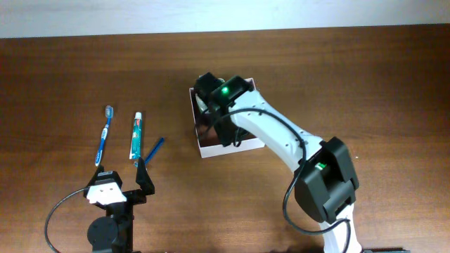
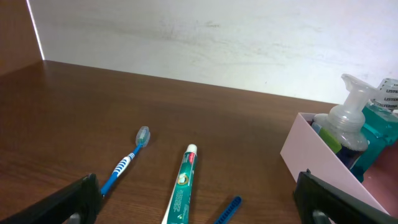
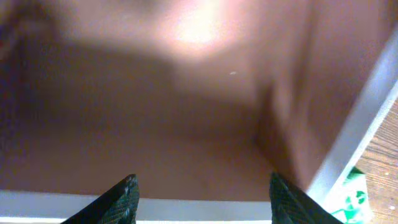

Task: Pack container
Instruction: 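Carry the Listerine bottle into the box beside the soap bottle, release, then move right gripper to the green Dettol soap bar and grasp it, then lower the Dettol bar into the box front-right and release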

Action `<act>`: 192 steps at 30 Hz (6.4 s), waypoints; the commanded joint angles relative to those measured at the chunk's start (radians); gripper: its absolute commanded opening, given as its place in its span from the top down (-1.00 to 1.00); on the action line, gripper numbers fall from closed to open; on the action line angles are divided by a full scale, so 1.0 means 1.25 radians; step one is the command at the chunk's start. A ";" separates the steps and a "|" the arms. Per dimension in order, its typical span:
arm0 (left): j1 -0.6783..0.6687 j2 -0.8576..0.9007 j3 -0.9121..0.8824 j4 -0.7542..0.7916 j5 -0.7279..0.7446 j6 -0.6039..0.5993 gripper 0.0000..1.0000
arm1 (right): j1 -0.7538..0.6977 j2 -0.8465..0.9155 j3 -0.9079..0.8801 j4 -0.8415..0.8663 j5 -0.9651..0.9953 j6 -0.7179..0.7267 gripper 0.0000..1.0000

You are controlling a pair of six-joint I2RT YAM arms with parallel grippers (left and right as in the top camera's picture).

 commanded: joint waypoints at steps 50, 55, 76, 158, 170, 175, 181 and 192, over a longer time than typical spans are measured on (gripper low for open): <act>0.005 0.000 -0.005 0.002 -0.002 0.013 -0.99 | -0.412 -0.442 -0.142 -0.195 -0.033 -0.089 -0.37; 0.005 0.000 -0.005 0.002 -0.002 0.013 -0.99 | -0.418 -0.514 -0.405 -0.018 -0.091 -0.087 -0.47; 0.005 0.000 -0.005 0.002 -0.002 0.013 -0.99 | -0.570 -0.479 -0.840 0.543 -0.123 -0.303 -0.98; 0.005 0.000 -0.005 0.002 -0.002 0.013 -0.99 | -0.569 -0.359 -0.592 0.464 -0.317 -0.228 0.26; 0.005 0.000 -0.005 0.002 -0.002 0.013 -0.99 | -0.530 -0.359 -0.396 0.390 -0.710 -0.167 0.27; 0.005 0.000 -0.005 0.002 -0.002 0.013 -0.99 | -0.445 -0.359 -0.396 0.468 -0.660 -0.077 0.27; 0.005 0.000 -0.005 0.002 -0.002 0.013 -0.99 | -0.326 -0.359 -0.396 0.534 -0.441 0.046 0.25; 0.005 0.000 -0.005 0.002 -0.002 0.013 -0.99 | -0.198 -0.341 -0.396 0.580 -0.192 0.100 0.25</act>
